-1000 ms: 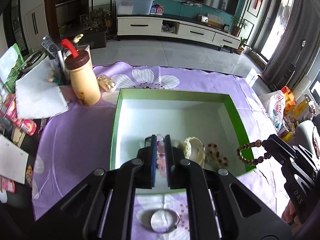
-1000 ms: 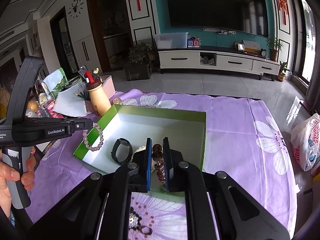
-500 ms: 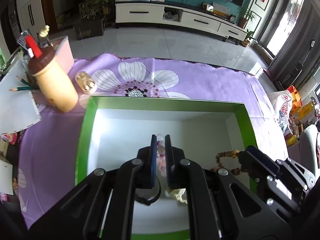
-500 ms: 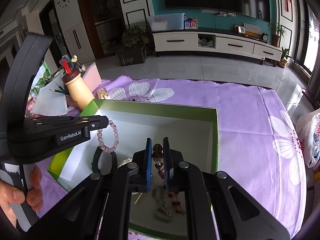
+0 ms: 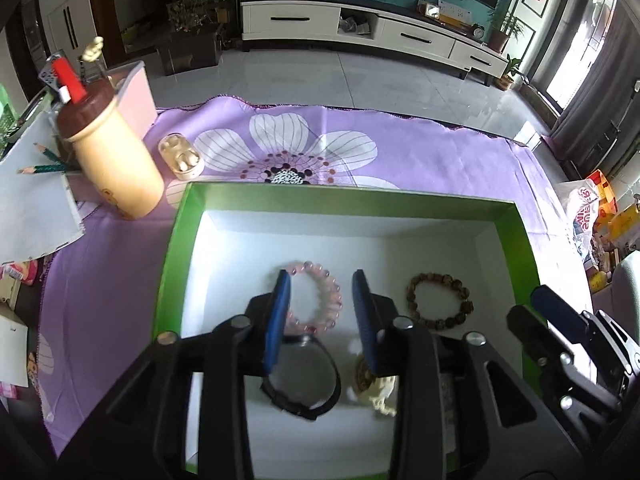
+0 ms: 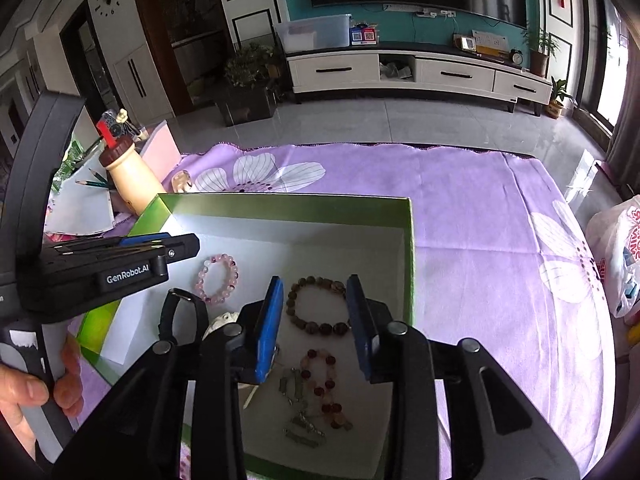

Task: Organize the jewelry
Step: 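Withdraw both tools from the box toward the remaining jewelry, then grasp the silver stone ring with the right tool while the left tool grasps the silver bangle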

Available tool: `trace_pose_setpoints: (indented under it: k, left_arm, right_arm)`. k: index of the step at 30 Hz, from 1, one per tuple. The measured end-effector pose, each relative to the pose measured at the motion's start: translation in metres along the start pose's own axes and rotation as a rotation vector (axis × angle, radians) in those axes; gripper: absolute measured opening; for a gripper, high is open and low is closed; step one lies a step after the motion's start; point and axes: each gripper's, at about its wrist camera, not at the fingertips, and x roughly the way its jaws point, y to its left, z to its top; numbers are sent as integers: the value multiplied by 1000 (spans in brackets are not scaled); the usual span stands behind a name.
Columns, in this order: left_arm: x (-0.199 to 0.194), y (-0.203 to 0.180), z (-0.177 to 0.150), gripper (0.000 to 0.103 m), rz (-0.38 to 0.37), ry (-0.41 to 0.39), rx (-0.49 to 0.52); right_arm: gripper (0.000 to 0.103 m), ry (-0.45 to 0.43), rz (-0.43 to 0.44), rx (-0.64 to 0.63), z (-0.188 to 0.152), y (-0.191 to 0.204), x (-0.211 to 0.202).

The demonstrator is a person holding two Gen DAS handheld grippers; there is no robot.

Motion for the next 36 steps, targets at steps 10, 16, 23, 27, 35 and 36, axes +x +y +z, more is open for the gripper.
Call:
trace_pose_setpoints:
  k: [10,16,23,27,35,36]
  left_arm:
    - [-76,-2,-43,64,4,-112,75]
    - [-119,1,-86,67,-11,-137,98]
    - [-129,16,-145,74,1,-109,113]
    - [-115,39,-179,74,-42,-54,50]
    - [-97,59,-226,74,-34,-20,-2]
    - [-95,57,-228,74,-23,-18,9]
  right_arm:
    - [39,-75,63,0,-40,-4,-72]
    - [39,-81,67,1,-69,-7,-110]
    - [39,-35,64,4,-116,-9,-124]
    - [39,43,58,27,-157,-15,-114]
    - [39,90,2,44,-201,-19,-99]
    - [39,91,-3,38,-203,-19,-97]
